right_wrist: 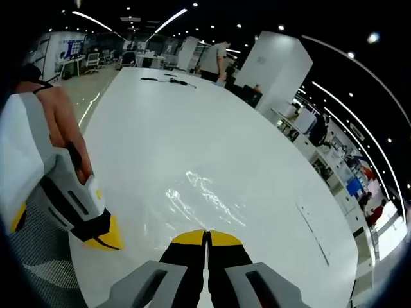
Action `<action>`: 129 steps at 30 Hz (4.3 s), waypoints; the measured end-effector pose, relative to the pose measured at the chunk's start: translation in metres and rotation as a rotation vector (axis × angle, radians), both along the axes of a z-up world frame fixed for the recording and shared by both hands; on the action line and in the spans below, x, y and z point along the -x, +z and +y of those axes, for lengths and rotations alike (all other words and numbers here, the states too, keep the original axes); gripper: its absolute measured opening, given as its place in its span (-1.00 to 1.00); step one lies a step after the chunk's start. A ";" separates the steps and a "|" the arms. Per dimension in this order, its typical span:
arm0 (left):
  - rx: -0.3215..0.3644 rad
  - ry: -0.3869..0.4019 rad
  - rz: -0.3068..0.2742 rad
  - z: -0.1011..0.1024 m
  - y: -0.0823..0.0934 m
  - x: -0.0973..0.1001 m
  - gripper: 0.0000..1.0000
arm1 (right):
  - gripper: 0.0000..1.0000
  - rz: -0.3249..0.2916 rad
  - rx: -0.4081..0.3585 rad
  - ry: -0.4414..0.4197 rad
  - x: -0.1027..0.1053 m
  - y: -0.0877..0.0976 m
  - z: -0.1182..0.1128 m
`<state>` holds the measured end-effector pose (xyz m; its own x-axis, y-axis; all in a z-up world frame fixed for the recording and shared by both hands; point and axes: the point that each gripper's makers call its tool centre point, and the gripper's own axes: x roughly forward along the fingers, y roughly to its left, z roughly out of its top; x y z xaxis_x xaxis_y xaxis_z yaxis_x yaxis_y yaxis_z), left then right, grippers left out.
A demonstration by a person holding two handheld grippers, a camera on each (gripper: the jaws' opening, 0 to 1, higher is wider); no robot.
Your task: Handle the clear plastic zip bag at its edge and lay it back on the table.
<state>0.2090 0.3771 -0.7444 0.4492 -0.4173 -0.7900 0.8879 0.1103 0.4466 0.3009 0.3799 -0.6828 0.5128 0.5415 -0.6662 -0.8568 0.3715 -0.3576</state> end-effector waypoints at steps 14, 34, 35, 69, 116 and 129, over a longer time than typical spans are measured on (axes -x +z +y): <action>0.002 0.015 0.003 0.003 -0.002 -0.004 -1.00 | -1.00 0.005 0.002 0.015 0.001 -0.004 0.000; -0.002 0.045 -0.024 0.018 -0.001 -0.019 -1.00 | -1.00 0.029 0.056 0.063 0.024 -0.022 -0.005; -0.003 0.045 -0.024 0.019 0.000 -0.020 -1.00 | -1.00 0.028 0.058 0.064 0.025 -0.022 -0.005; 0.004 0.087 0.025 0.026 -0.021 -0.048 -1.00 | -1.00 0.141 0.087 0.021 0.027 -0.063 -0.012; 0.531 0.555 0.052 0.078 0.036 -0.051 0.02 | -0.13 0.117 -0.284 -0.323 0.007 -0.024 -0.098; 0.669 0.698 0.057 0.097 0.049 -0.054 0.19 | -0.01 0.106 -0.384 -0.462 0.013 -0.012 -0.140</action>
<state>0.2632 0.4744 -0.6952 0.7347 -0.4423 -0.5144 0.5445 0.8367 0.0583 0.2877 0.2403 -0.6946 0.6935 0.4901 -0.5281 -0.5996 0.7990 -0.0459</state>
